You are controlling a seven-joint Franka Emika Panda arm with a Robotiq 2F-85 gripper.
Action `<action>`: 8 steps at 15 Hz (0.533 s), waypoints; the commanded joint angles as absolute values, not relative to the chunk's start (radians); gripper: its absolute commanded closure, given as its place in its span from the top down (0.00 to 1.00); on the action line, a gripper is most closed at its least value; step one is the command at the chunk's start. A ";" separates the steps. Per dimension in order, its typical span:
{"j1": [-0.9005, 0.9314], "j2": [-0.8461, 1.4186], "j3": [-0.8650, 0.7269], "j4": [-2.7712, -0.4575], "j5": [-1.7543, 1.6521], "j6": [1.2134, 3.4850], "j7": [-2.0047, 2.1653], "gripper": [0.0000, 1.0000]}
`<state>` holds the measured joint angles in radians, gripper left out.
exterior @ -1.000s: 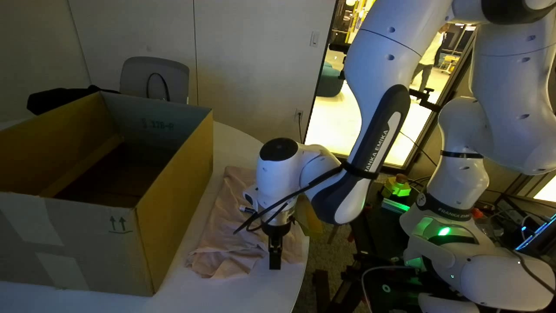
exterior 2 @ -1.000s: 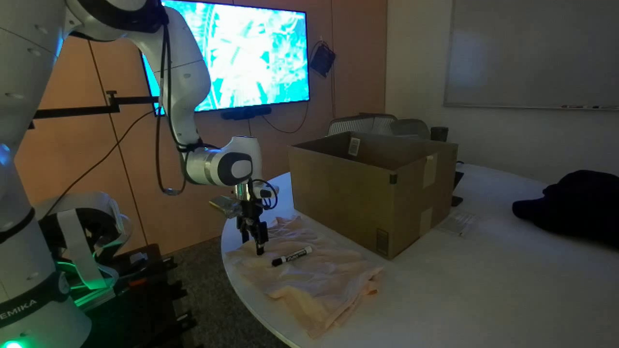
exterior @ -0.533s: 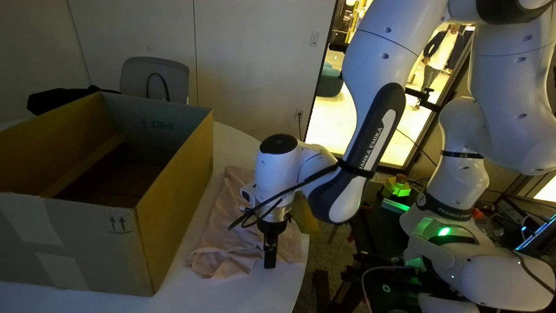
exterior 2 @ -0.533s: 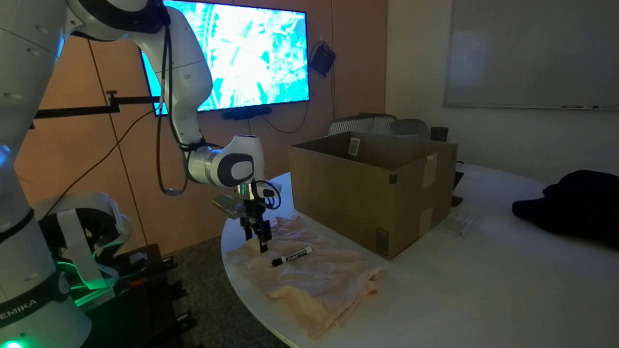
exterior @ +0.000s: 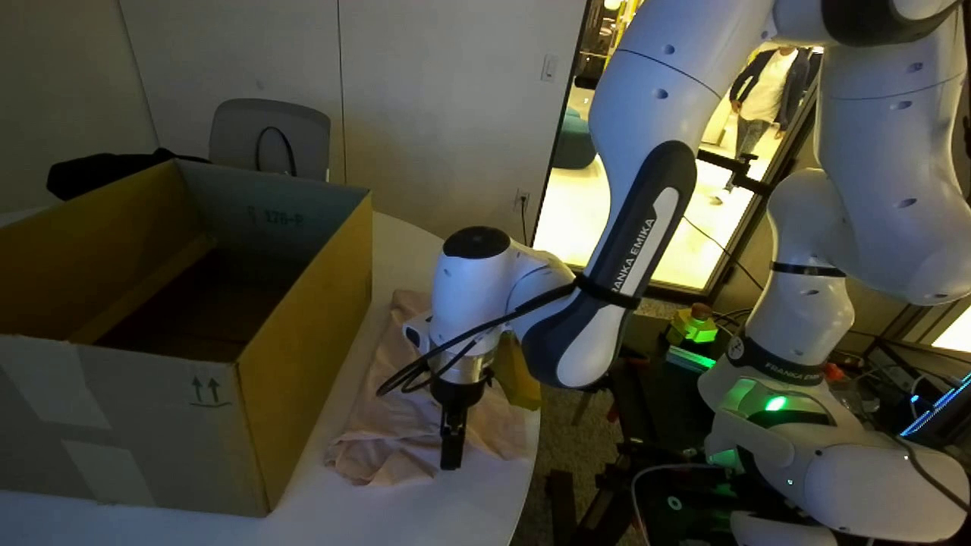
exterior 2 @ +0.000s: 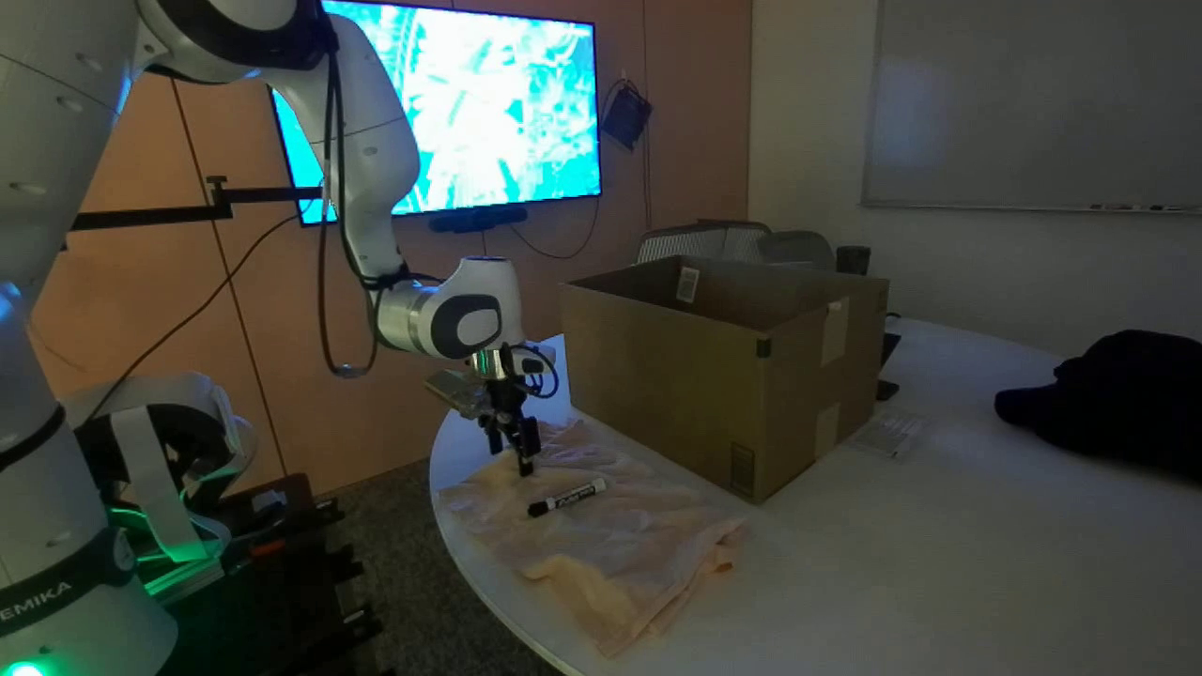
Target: Pick up the marker and wrap it on the cloth, then pick up the cloth and put it in the box
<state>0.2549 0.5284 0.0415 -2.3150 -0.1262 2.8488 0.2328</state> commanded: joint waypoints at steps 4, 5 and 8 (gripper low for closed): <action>0.294 0.634 -0.023 -2.205 -0.118 2.843 0.250 1.00; 0.300 0.642 -0.032 -2.195 -0.117 2.837 0.258 1.00; 0.311 0.645 -0.051 -2.187 -0.122 2.822 0.263 0.72</action>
